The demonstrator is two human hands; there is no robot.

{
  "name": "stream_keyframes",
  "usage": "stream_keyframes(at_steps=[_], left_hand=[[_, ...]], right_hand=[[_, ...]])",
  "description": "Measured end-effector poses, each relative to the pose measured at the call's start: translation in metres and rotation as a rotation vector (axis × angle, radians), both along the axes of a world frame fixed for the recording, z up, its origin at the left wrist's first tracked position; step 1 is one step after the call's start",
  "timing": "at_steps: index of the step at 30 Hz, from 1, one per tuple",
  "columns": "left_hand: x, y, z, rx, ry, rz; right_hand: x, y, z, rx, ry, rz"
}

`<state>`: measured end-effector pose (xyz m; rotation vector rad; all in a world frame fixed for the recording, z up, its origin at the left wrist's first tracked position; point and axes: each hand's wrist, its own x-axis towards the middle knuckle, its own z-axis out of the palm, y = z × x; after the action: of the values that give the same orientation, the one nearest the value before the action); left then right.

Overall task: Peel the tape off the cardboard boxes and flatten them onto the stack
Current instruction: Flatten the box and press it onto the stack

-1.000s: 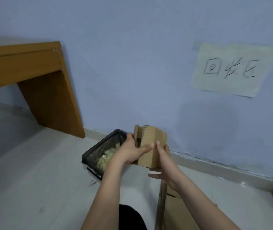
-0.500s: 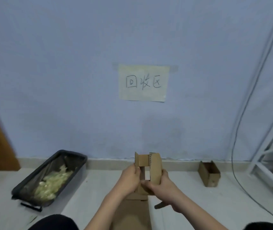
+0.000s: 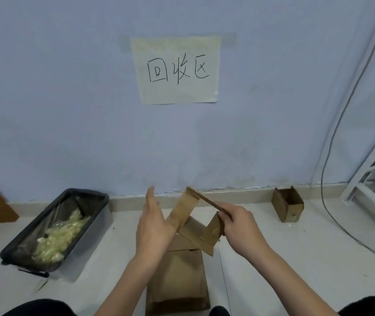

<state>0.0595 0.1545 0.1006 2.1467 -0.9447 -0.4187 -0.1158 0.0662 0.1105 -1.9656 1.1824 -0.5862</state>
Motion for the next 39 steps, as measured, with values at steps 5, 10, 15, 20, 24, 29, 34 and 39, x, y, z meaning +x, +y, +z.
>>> stream_keyframes(at_steps=[5,10,15,20,24,29,34,39], left_hand=[[-0.021,-0.002,0.005,0.126,-0.065,-0.062],[-0.025,0.005,0.001,0.087,-0.13,0.028],[-0.032,0.007,-0.01,0.064,-0.035,0.01],[-0.045,0.011,-0.008,0.057,0.045,-0.052],[-0.041,0.01,-0.004,0.051,0.184,-0.055],[-0.023,0.009,0.002,-0.15,0.704,0.034],[-0.024,0.009,0.018,-0.343,1.069,-0.092],[-0.023,0.009,0.018,-0.436,1.167,-0.009]], right_hand=[[-0.008,0.014,0.012,-0.16,0.033,0.081],[-0.006,0.036,0.01,-0.264,-0.171,0.065],[0.005,0.049,0.004,0.149,-0.157,-0.179],[0.003,0.038,-0.009,0.22,-0.008,-0.308],[0.006,0.027,-0.011,0.241,0.059,-0.246],[-0.001,0.023,-0.005,0.193,-0.094,-0.137],[0.002,0.025,-0.006,0.073,-0.02,0.098],[0.008,0.036,-0.016,0.082,-0.1,0.25]])
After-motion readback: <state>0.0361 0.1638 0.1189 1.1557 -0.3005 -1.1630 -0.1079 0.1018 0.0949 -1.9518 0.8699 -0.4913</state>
